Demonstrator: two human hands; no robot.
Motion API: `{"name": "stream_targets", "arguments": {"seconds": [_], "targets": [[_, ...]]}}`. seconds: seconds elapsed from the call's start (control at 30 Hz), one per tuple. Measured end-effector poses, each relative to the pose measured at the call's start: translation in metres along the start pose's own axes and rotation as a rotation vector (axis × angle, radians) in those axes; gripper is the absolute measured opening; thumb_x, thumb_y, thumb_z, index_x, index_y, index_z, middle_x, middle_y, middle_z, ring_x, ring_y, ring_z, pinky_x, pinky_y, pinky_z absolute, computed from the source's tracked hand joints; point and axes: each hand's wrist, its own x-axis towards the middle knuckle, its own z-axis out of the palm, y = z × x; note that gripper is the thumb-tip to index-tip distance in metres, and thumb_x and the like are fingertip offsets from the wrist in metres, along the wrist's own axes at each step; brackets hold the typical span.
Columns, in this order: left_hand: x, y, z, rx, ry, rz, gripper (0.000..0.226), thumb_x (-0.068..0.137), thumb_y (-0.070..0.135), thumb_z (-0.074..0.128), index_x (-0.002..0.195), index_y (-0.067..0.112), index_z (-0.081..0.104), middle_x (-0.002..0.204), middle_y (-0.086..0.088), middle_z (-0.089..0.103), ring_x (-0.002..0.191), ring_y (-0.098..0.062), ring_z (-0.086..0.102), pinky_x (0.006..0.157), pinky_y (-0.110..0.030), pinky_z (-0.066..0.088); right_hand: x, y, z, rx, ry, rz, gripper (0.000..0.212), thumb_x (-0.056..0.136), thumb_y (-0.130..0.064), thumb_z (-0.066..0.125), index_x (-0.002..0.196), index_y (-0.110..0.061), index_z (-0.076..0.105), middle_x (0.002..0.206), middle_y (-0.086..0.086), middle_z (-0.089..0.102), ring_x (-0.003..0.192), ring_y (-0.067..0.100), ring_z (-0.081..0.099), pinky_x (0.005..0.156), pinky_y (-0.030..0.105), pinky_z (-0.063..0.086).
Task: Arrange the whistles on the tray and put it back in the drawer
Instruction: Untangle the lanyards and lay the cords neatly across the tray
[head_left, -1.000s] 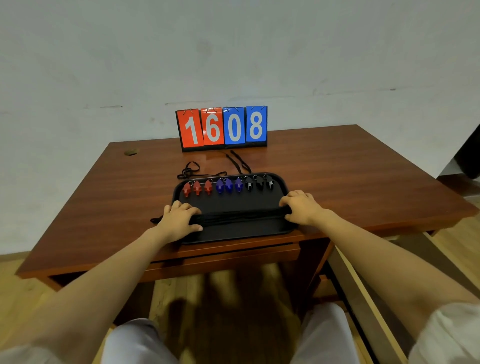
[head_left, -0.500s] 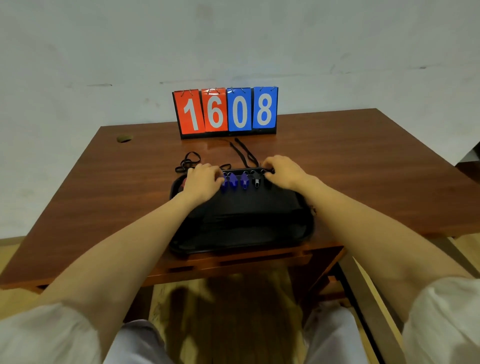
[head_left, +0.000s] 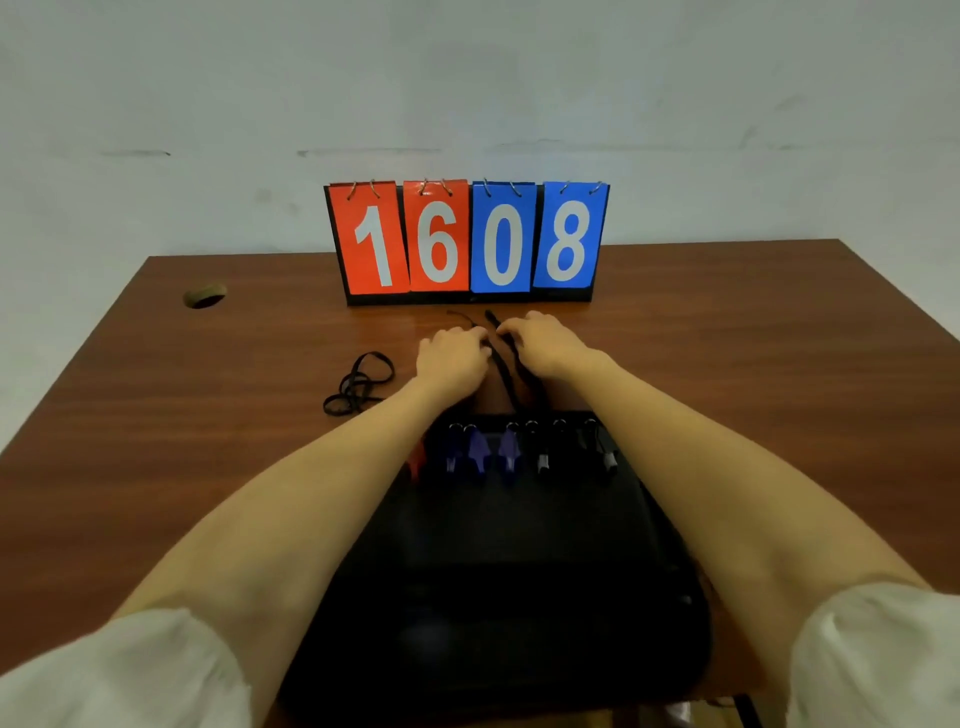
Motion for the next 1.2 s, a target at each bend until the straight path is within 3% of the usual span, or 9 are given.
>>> {"name": "stream_targets", "arguments": {"seconds": [0.2,0.33,0.43,0.57,0.67,0.83,0.93,1.07,1.2], "targets": [[0.023,-0.001,0.016,0.083,0.034,-0.056,0.05,0.093,0.049,0.044,0.125,0.011,0.05,0.126,-0.015,0.051,0.118,-0.034,0.047,0.096,-0.045,0.036,0.019,0.008,0.015,-0.074,0.092,0.009,0.035,0.098,-0.019,0.042,0.132,-0.01,0.048,0.13,0.013,0.044,0.121,0.03,0.041,0.095,0.042,0.043],[0.02,0.0,0.011,0.067,0.065,-0.099,0.034,0.091,0.016,0.047,0.122,0.003,0.046,0.123,-0.019,0.054,0.115,-0.037,0.05,0.095,-0.044,0.037,0.014,0.016,0.018,-0.049,0.176,0.075,0.028,0.097,-0.013,0.042,0.123,-0.007,0.051,0.12,0.014,0.048,0.112,0.032,0.045,0.082,0.038,0.041],[0.01,-0.004,0.008,0.0,0.059,-0.088,0.033,0.089,0.002,0.044,0.122,-0.001,0.041,0.116,-0.022,0.057,0.108,-0.04,0.052,0.092,-0.046,0.039,0.006,0.017,0.016,-0.079,0.205,0.099,0.037,0.095,-0.009,0.045,0.131,-0.011,0.047,0.127,0.014,0.046,0.118,0.033,0.041,0.089,0.039,0.039],[-0.01,-0.007,-0.002,-0.295,0.045,-0.031,0.022,0.09,-0.001,0.038,0.111,0.002,0.042,0.109,-0.019,0.056,0.095,-0.036,0.054,0.078,-0.043,0.042,-0.012,-0.001,0.007,-0.025,0.228,-0.105,0.052,0.091,-0.013,0.052,0.141,-0.022,0.04,0.139,0.006,0.042,0.13,0.026,0.036,0.103,0.041,0.034],[-0.027,-0.006,-0.014,-0.382,0.064,0.024,0.015,0.09,0.001,0.039,0.103,0.009,0.041,0.103,-0.014,0.055,0.085,-0.028,0.051,0.067,-0.036,0.039,-0.025,-0.014,-0.004,-0.082,0.186,-0.177,0.041,0.093,-0.025,0.054,0.134,-0.024,0.049,0.138,-0.001,0.045,0.131,0.02,0.035,0.104,0.04,0.03],[-0.055,0.003,-0.041,-0.443,0.153,0.083,0.013,0.095,0.006,0.04,0.106,0.01,0.045,0.104,-0.01,0.053,0.088,-0.023,0.052,0.073,-0.033,0.041,-0.052,-0.031,-0.031,-0.116,0.196,-0.151,0.029,0.1,-0.029,0.042,0.119,-0.02,0.062,0.118,0.001,0.063,0.118,0.023,0.05,0.109,0.048,0.024],[-0.067,0.007,-0.063,-0.417,0.174,0.084,0.021,0.097,0.01,0.046,0.115,0.003,0.054,0.112,-0.011,0.055,0.097,-0.023,0.054,0.078,-0.027,0.038,-0.069,-0.04,-0.06,-0.122,0.332,-0.105,0.031,0.102,-0.028,0.038,0.114,-0.016,0.063,0.11,0.005,0.067,0.11,0.026,0.055,0.111,0.048,0.021],[-0.088,0.01,-0.098,-0.457,0.226,0.079,0.025,0.1,0.02,0.041,0.095,0.003,0.06,0.084,-0.011,0.059,0.076,-0.024,0.053,0.064,-0.028,0.035,-0.093,-0.045,-0.116,-0.157,0.547,-0.026,0.032,0.103,-0.022,0.034,0.113,-0.013,0.062,0.104,0.007,0.068,0.102,0.028,0.058,0.104,0.042,0.025],[-0.112,0.019,-0.143,-0.366,0.375,0.148,0.031,0.102,0.023,0.037,0.113,0.003,0.059,0.092,-0.013,0.061,0.08,-0.023,0.054,0.067,-0.029,0.039,-0.13,-0.046,-0.169,-0.114,0.731,0.008,0.032,0.103,-0.022,0.032,0.108,-0.011,0.062,0.094,0.007,0.07,0.097,0.028,0.061,0.11,0.043,0.02]]}}
